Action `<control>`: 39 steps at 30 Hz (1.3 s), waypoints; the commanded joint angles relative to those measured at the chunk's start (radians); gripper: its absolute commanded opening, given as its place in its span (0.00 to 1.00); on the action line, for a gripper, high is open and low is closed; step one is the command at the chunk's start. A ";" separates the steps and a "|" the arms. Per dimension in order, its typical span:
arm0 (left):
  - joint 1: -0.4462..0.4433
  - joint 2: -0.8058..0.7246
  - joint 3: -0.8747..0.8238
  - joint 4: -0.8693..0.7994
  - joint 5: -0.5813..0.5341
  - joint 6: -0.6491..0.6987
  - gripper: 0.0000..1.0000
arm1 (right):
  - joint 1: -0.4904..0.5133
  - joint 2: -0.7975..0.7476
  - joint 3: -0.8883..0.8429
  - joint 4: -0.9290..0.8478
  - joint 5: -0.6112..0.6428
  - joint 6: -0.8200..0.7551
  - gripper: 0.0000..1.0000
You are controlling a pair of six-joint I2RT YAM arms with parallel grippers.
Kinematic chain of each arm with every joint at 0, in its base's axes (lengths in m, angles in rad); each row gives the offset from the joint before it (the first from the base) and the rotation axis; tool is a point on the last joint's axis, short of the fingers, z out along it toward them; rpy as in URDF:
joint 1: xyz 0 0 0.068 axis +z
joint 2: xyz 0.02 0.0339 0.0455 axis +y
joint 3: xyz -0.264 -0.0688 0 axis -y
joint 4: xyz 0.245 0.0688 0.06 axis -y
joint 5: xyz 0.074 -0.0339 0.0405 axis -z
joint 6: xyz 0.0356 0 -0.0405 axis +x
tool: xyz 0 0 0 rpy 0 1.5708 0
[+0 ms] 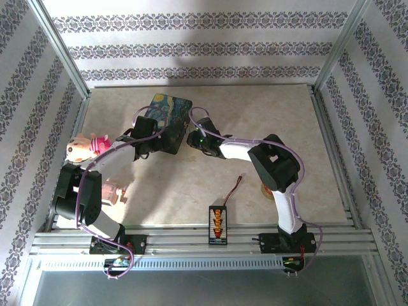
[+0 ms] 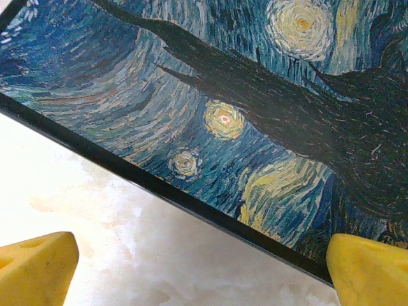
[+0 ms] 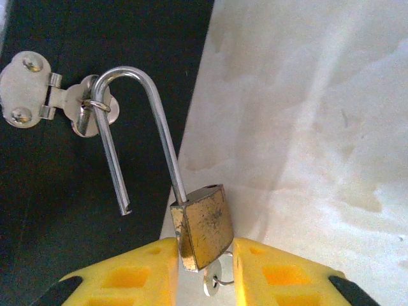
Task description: Unlock a padlock with a key
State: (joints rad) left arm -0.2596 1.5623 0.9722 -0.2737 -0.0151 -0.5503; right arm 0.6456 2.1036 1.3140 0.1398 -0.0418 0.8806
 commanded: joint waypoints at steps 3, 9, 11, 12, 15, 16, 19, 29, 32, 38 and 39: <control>0.010 0.013 -0.038 -0.104 -0.017 0.015 0.99 | 0.003 0.027 0.065 -0.095 0.028 -0.090 0.29; 0.010 0.012 -0.039 -0.107 -0.019 0.013 0.99 | 0.005 0.046 0.106 -0.138 0.013 -0.129 0.29; 0.010 0.012 -0.038 -0.107 -0.017 0.013 0.99 | 0.003 0.053 0.112 -0.145 0.011 -0.132 0.29; 0.010 0.011 -0.039 -0.107 -0.017 0.013 0.99 | 0.003 0.055 0.116 -0.148 0.010 -0.134 0.29; 0.009 0.009 -0.037 -0.110 -0.017 0.014 0.99 | 0.004 0.066 0.129 -0.164 0.006 -0.139 0.29; 0.009 0.008 -0.037 -0.110 -0.017 0.015 0.99 | 0.003 0.071 0.134 -0.168 0.004 -0.140 0.29; 0.011 0.005 -0.037 -0.111 -0.019 0.015 0.99 | 0.004 0.079 0.144 -0.176 0.002 -0.144 0.29; 0.010 0.004 -0.032 -0.117 -0.020 0.016 0.99 | 0.001 0.087 0.161 -0.195 0.014 -0.189 0.05; 0.010 0.004 -0.031 -0.119 -0.022 0.016 0.99 | 0.004 0.075 0.153 -0.198 0.036 -0.198 0.00; 0.010 0.005 -0.031 -0.119 -0.022 0.018 0.99 | 0.005 0.036 0.116 -0.178 0.077 -0.180 0.00; 0.010 0.005 -0.030 -0.119 -0.022 0.018 0.99 | 0.003 0.031 0.110 -0.170 0.075 -0.172 0.00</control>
State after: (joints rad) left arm -0.2596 1.5620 0.9722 -0.2741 -0.0151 -0.5503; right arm 0.6575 2.1727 1.4479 -0.0261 -0.0341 0.6960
